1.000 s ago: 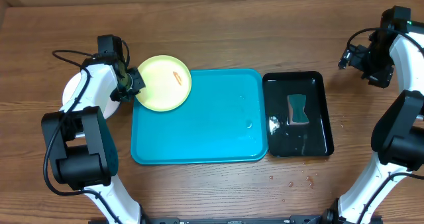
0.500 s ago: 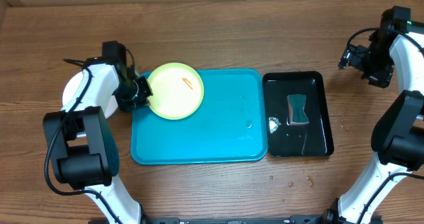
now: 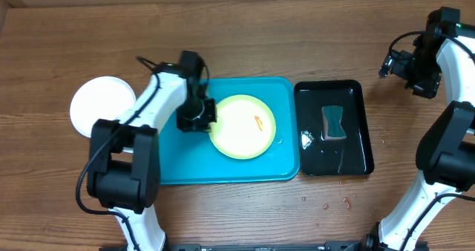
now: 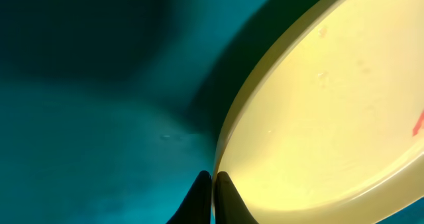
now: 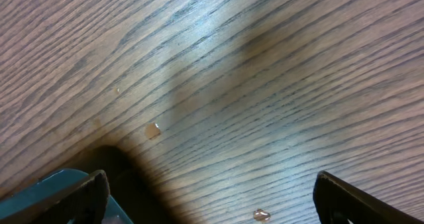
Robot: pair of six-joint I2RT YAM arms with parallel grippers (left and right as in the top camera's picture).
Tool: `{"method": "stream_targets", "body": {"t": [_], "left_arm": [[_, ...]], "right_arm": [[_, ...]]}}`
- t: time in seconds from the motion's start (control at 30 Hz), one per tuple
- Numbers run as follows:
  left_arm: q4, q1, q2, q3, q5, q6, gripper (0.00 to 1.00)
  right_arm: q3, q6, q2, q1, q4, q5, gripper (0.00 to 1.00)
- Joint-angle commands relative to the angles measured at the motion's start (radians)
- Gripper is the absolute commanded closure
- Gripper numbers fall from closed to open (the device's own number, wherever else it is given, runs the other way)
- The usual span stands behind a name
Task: Clean dirty plates on tray and stack at the side
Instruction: 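Drag the yellow plate right to the teal tray center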
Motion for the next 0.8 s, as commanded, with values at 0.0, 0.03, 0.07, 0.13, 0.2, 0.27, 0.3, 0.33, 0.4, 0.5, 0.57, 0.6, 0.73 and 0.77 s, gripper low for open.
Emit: {"method": "stream_targets", "body": {"t": [0.0, 0.03, 0.07, 0.13, 0.2, 0.27, 0.3, 0.33, 0.4, 0.5, 0.57, 0.6, 0.73, 0.77], "left_arm": [[0.008, -0.036, 0.009, -0.004, 0.003, -0.014, 0.96], [0.008, -0.047, 0.009, -0.004, -0.011, -0.015, 0.96], [0.010, -0.055, 0.009, -0.004, -0.022, -0.015, 0.96], [0.016, -0.069, 0.009, -0.004, -0.041, -0.015, 0.96], [0.026, -0.080, 0.009, -0.004, -0.040, -0.015, 0.96], [0.031, -0.091, 0.009, -0.004, -0.041, -0.015, 0.96], [0.033, -0.095, 0.009, -0.004, -0.041, -0.015, 0.95], [0.034, -0.098, 0.010, -0.004, -0.043, -0.015, 0.93], [0.033, -0.105, 0.010, -0.004, -0.064, -0.029, 0.86], [0.033, -0.111, 0.010, -0.005, -0.079, -0.039, 0.85], [0.033, -0.113, 0.010, -0.005, -0.079, -0.038, 0.85], [0.033, -0.113, 0.010, -0.005, -0.079, -0.038, 0.85], [0.043, -0.114, 0.010, -0.005, -0.079, -0.038, 0.85], [0.046, -0.114, 0.010, -0.005, -0.080, -0.038, 0.85]], "right_arm": [[0.014, 0.001, -0.035, 0.001, 0.002, 0.000, 0.00], [0.014, 0.001, -0.035, 0.001, 0.002, 0.000, 0.00], [0.014, 0.001, -0.035, 0.001, 0.002, 0.000, 0.00], [0.014, 0.001, -0.035, 0.001, 0.002, 0.000, 0.00], [0.014, 0.001, -0.035, 0.001, 0.002, 0.000, 0.00], [0.014, 0.001, -0.035, 0.001, 0.002, 0.000, 0.00], [0.014, 0.001, -0.035, 0.001, 0.002, 0.000, 0.00], [0.014, 0.001, -0.035, 0.001, 0.002, 0.000, 0.00], [0.014, 0.001, -0.035, 0.001, 0.002, 0.000, 0.00], [0.014, 0.001, -0.035, 0.001, 0.002, 0.000, 0.00], [0.014, 0.001, -0.035, 0.001, 0.002, 0.000, 0.00], [0.014, 0.002, -0.035, 0.001, 0.003, -0.002, 0.00], [0.014, 0.002, -0.035, 0.002, 0.035, -0.011, 0.00], [0.014, 0.002, -0.035, 0.002, 0.031, -0.025, 0.00]]}}
